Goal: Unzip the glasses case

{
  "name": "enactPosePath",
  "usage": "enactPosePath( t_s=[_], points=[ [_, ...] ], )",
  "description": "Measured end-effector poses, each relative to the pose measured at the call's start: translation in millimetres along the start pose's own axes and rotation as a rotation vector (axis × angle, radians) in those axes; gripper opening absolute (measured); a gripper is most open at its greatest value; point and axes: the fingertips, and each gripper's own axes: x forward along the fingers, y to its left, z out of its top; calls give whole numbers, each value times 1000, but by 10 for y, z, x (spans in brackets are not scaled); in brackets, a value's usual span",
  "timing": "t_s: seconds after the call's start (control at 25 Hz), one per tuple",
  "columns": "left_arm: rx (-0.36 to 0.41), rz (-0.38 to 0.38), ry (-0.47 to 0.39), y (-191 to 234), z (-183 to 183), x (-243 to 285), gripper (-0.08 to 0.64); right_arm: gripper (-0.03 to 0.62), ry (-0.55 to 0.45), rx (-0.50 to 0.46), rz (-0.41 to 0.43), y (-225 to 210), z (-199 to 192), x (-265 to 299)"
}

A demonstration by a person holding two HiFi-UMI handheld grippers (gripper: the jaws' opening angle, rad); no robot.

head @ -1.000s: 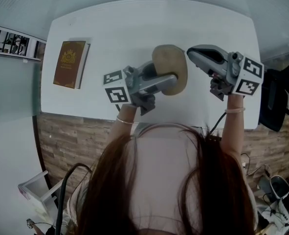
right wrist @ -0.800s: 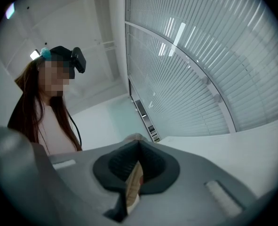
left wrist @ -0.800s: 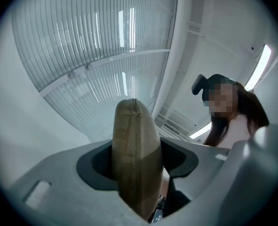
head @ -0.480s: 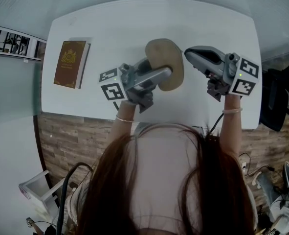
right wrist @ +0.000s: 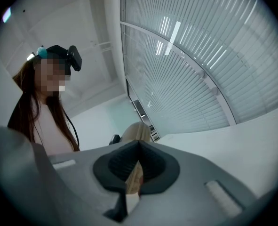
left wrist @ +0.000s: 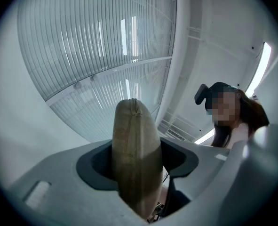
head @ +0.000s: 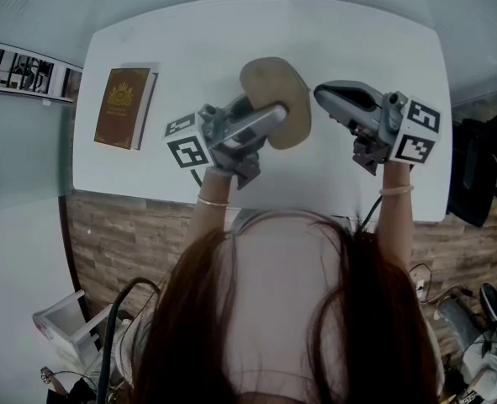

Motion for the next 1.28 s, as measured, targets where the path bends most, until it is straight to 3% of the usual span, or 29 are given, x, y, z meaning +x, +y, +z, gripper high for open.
enactPosePath(
  t_s=[0.56,0.84,1.28],
  points=[
    [-36,18,-78,164,170,28,281,3,-14,26,-14,-120,-54,-19],
    [-72,32,-85,174,150,8,281,3,-59,62,-61,-105,-101,-45],
    [-103,52,-89,296,112,57,281,3,-90,30,-139,-191,-184,-146]
  ],
)
